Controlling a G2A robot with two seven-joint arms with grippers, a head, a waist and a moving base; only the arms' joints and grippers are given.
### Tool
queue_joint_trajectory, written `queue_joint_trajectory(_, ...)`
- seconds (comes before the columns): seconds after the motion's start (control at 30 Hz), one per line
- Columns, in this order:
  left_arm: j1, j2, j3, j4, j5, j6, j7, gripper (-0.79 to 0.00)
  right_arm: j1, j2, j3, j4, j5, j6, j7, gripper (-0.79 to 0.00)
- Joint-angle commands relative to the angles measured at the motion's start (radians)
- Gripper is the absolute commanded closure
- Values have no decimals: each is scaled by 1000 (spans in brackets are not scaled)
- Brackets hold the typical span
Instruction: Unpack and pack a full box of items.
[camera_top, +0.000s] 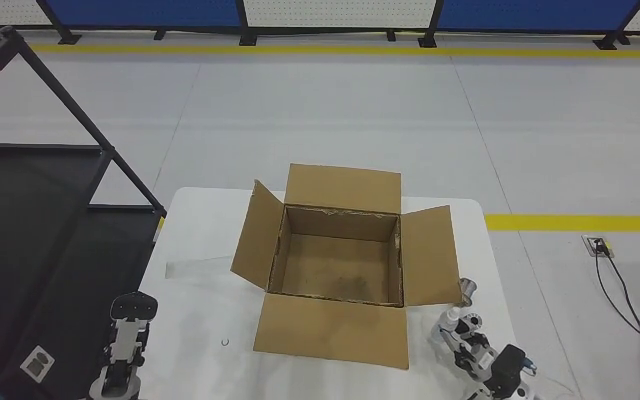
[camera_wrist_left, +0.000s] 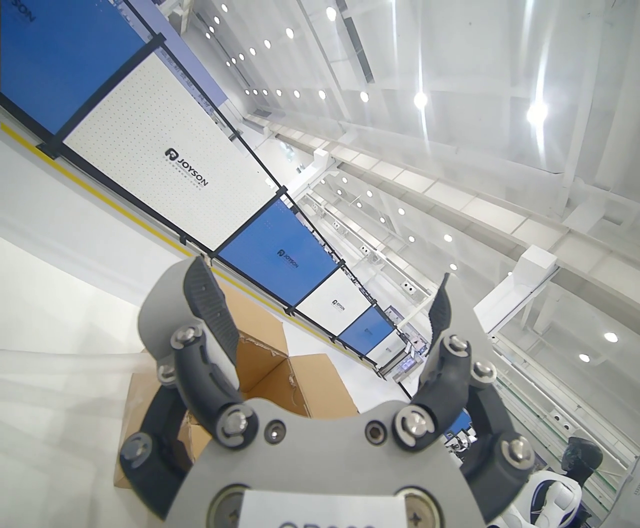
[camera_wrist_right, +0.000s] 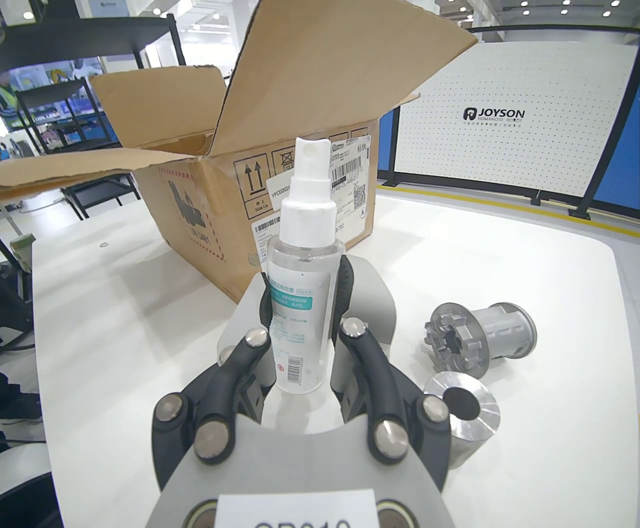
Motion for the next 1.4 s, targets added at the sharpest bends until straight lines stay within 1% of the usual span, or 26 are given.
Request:
queue_joint_trajectory(0.0,-1,0,0,-2,0,2,-4,-785,6,1,-5,12,-10,14,10,0)
queue_joint_trajectory(0.17,-6,0,5,2,0,5,-9,-785,26,0,-19,35,0,34,28,0)
queue_joint_trajectory(0.53,-13,-2,2,9,-8,10,-8,-785,55,7,-39,100,-9,47,-9,0)
queue_joint_trajectory(0.57,-14,-2,2,9,-9,11,-7,-785,54,7,-41,105,-8,47,-14,-89)
queue_joint_trajectory(0.63,-15,-2,3,9,-7,10,-9,-785,56,9,-42,113,-7,49,-21,-225)
queue_joint_trajectory(0.7,-17,-2,4,10,-6,10,-9,-785,57,11,-44,119,-8,48,-25,-277)
queue_joint_trajectory(0.77,-18,-2,6,10,-5,9,-11,-785,57,12,-47,122,-11,45,-29,-314)
queue_joint_trajectory(0.93,-19,-3,6,10,-3,9,-11,-785,62,17,-51,134,-12,38,-36,-326)
queue_joint_trajectory(1.0,-19,-3,6,11,-2,8,-10,-785,65,18,-54,137,-9,38,-37,-363)
queue_joint_trajectory(1.17,-19,-3,4,11,-1,9,-10,-785,60,21,-64,137,-9,39,-55,-400)
queue_joint_trajectory(1.2,-19,-3,4,10,-1,9,-10,-785,56,22,-64,136,-10,37,-67,-422)
queue_joint_trajectory(1.23,-19,-3,4,10,-1,9,-10,-785,52,24,-62,135,-11,40,-78,-499)
queue_joint_trajectory(1.3,-19,-3,4,10,0,8,-12,-785,42,29,-56,131,-12,36,-108,-696)
queue_joint_trajectory(1.33,-19,-3,3,9,0,8,-12,-785,35,31,-53,128,-14,36,-125,-779)
queue_joint_trajectory(1.37,-20,-3,4,9,-1,7,-13,-785,26,34,-50,123,-16,34,-145,-785)
